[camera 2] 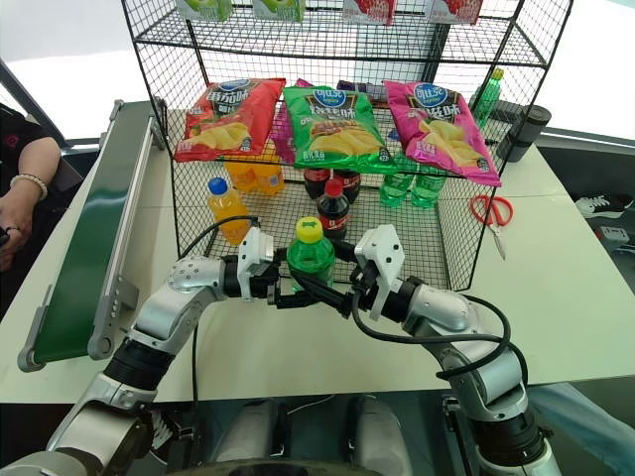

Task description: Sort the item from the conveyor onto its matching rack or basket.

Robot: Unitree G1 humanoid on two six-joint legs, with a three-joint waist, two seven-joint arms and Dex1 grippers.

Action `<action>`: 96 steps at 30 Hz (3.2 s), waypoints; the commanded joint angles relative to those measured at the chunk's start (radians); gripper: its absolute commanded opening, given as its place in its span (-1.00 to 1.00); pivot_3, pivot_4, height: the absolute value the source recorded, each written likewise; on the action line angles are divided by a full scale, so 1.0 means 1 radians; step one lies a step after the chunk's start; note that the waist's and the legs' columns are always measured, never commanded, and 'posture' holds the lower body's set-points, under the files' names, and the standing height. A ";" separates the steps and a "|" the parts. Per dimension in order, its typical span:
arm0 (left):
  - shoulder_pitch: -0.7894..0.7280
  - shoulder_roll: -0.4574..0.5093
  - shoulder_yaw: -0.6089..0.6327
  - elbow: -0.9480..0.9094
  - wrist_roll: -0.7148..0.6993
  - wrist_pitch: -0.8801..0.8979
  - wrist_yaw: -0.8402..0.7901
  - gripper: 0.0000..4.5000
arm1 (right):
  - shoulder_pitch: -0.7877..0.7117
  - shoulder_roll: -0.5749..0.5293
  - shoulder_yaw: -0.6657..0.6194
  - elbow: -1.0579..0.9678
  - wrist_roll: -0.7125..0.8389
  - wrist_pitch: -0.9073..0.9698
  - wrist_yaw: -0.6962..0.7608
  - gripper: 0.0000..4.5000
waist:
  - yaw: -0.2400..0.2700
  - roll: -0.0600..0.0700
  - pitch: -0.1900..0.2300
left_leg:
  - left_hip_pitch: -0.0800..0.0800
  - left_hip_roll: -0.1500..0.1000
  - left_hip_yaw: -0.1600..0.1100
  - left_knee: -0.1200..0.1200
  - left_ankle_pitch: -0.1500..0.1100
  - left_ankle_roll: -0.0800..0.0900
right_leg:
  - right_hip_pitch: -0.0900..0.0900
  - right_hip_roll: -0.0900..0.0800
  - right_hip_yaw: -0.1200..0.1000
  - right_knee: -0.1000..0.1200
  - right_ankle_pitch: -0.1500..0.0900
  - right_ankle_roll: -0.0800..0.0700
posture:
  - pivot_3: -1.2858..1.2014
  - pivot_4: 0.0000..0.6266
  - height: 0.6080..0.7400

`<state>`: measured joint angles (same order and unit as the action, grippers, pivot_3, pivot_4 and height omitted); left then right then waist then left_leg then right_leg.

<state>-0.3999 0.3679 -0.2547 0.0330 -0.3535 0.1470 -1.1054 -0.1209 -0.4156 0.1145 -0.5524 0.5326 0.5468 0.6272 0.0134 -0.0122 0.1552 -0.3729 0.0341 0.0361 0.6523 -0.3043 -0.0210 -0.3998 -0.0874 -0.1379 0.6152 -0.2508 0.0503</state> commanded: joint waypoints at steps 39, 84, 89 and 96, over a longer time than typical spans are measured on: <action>0.147 0.029 0.111 -0.159 0.024 -0.007 0.198 0.98 | -0.286 0.166 -0.333 0.933 -0.287 -0.637 -0.351 0.32 | -0.003 0.005 0.000 | 0.002 0.000 0.003 0.001 0.001 -0.001 | 0.001 -0.001 0.002 0.003 0.000 0.000 | 0.03 -0.52 0.93; 0.315 0.216 0.231 -0.184 0.036 0.039 0.214 1.00 | 0.388 -0.177 -0.472 0.021 -0.105 -0.234 -0.038 0.98 | 0.003 0.007 -0.002 | 0.003 0.003 0.002 0.002 0.001 -0.001 | 0.003 0.000 0.003 0.000 0.000 0.000 | 0.03 -0.52 0.93; 0.325 0.219 0.233 -0.176 0.046 0.031 0.218 1.00 | 0.421 -0.171 -0.499 0.035 -0.109 -0.253 -0.017 0.98 | 0.002 0.007 -0.002 | 0.003 0.003 0.002 0.002 0.001 -0.001 | 0.003 0.000 0.003 0.001 0.000 0.000 | 0.03 -0.52 0.93; 0.336 0.228 0.247 -0.161 0.040 0.023 0.208 1.00 | 0.482 -0.162 -0.541 0.056 -0.112 -0.275 0.000 0.98 | 0.002 0.007 -0.002 | 0.003 0.003 0.002 0.002 0.001 -0.001 | 0.003 0.000 0.003 0.001 0.000 0.000 | 0.03 -0.52 0.93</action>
<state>-0.0690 0.5839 -0.0410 -0.1223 -0.3062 0.1870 -0.8924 0.3545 -0.5799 -0.3860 -0.4887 0.4148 0.2956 0.6225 0.0152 -0.0052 0.1530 -0.3694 0.0367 0.0383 0.6539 -0.3037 -0.0218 -0.3970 -0.0878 -0.1351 0.6159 -0.2510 0.0507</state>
